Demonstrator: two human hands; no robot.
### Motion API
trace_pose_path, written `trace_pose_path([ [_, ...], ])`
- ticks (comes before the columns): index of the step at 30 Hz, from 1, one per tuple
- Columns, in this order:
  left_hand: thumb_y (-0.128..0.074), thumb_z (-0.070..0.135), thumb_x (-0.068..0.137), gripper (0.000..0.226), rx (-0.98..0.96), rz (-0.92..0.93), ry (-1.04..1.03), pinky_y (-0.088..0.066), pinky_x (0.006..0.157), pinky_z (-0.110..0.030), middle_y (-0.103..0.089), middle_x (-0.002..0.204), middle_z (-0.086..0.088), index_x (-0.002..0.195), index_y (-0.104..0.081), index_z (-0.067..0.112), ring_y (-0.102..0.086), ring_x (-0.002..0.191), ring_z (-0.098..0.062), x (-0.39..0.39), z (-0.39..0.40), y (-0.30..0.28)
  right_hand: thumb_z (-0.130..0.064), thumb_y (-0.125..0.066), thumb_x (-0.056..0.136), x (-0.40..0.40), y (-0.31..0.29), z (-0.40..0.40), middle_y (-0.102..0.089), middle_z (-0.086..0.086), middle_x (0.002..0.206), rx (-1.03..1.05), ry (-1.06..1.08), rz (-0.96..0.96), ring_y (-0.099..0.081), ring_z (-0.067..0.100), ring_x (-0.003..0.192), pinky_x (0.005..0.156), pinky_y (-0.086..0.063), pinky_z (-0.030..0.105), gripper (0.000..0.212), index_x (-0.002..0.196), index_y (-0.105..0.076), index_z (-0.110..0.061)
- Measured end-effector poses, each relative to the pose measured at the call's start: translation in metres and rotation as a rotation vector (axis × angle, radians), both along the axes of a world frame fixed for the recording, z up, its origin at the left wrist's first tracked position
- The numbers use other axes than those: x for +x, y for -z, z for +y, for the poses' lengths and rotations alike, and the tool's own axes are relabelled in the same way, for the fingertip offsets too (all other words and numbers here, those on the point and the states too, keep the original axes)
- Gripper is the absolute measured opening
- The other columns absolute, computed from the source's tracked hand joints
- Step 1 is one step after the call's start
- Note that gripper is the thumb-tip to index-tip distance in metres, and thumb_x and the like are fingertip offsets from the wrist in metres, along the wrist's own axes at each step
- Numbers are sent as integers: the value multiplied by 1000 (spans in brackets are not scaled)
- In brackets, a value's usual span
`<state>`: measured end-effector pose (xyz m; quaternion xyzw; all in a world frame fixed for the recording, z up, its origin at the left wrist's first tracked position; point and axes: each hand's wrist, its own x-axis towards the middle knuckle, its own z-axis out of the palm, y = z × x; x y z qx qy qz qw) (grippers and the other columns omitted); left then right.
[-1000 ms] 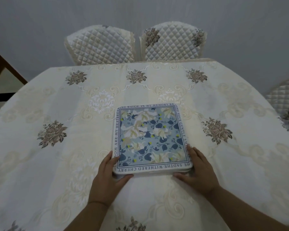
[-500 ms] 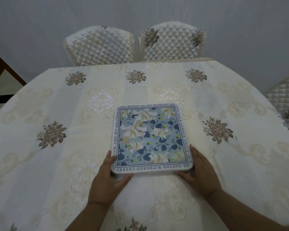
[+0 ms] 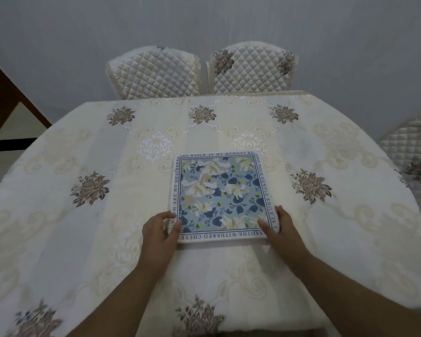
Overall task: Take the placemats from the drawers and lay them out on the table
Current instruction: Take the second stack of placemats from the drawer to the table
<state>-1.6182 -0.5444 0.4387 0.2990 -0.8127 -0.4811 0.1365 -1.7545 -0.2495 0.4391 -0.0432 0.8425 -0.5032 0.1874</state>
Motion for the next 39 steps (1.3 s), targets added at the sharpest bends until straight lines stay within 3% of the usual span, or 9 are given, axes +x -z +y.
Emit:
trace_pose_path([
  [2, -71, 42, 90, 21, 77, -18, -15, -57, 84, -39, -63, 112, 12, 104, -55, 44, -64, 109, -20, -2, 6, -20, -45, -70, 90, 7, -6, -1, -40, -11, 149, -33, 106, -56, -49, 14, 131, 111, -42, 45, 59, 139, -41, -28],
  [4, -73, 17, 90, 37, 206, -74, -12, -58, 74, -34, -64, 110, 6, 106, -52, 42, -69, 98, -20, -2, 12, -38, -35, -68, 93, 15, -15, 0, -42, -5, 151, -16, 163, -45, -52, 15, 129, 108, -46, 46, 45, 131, -44, -25],
  [8, -69, -2, 80, 91, 529, -367, 191, -56, 59, -34, -52, 128, 4, 144, -37, 54, -68, 88, -26, 15, 19, -56, -9, -64, 91, 38, -38, 8, -66, 2, 105, 129, 195, -17, -66, 15, 89, 79, -59, 48, 25, 108, -50, -22],
  [11, -65, 10, 87, 70, 444, -459, 257, -55, 73, -33, -45, 143, 2, 147, -47, 41, -65, 105, -23, 31, 29, -59, 2, -64, 76, 60, -53, 18, -58, -2, 108, 98, 91, -32, -64, 19, 93, 72, -60, 47, 55, 110, -48, -37],
  [13, -64, 20, 96, 51, 343, -411, 221, -56, 70, -28, -52, 134, 3, 144, -53, 37, -68, 94, -16, 45, 37, -63, -3, -67, 72, 73, -60, 24, -51, -2, 118, 190, -70, -82, -60, 18, 96, 75, -61, 41, 66, 118, -51, -47],
  [18, -63, 17, 99, 45, 115, -318, 304, -53, 84, -16, -53, 127, 8, 140, -55, 36, -60, 110, -10, 72, 51, -93, -21, -62, 94, 87, -91, 27, -56, 3, 134, 295, -150, -217, -62, 21, 109, 91, -58, 38, 28, 119, -63, -34],
  [22, -63, 21, 99, 50, -3, -247, 361, -46, 108, -37, -50, 130, 10, 143, -51, 41, -50, 127, -16, 86, 56, -144, -24, -57, 101, 95, -140, 29, -49, 1, 150, 388, -201, -37, -51, 23, 131, 105, -44, 33, 42, 142, -52, -31],
  [30, -69, 33, 94, 47, -130, -15, 378, -52, 94, -33, -49, 119, 20, 136, -54, 49, -56, 103, -1, 125, 53, -260, -16, -57, 101, 161, -261, 47, -47, -8, 150, 212, -49, 289, -45, 15, 137, 110, -37, 28, 48, 143, -49, -38],
  [39, -67, 33, 95, 44, -176, 116, 264, -56, 96, -40, -47, 117, 32, 135, -57, 48, -58, 112, -14, 209, 83, -324, -27, -60, 99, 233, -338, 88, -48, -17, 148, 116, -121, 453, -49, 7, 132, 107, -42, 25, 54, 142, -43, -54],
])
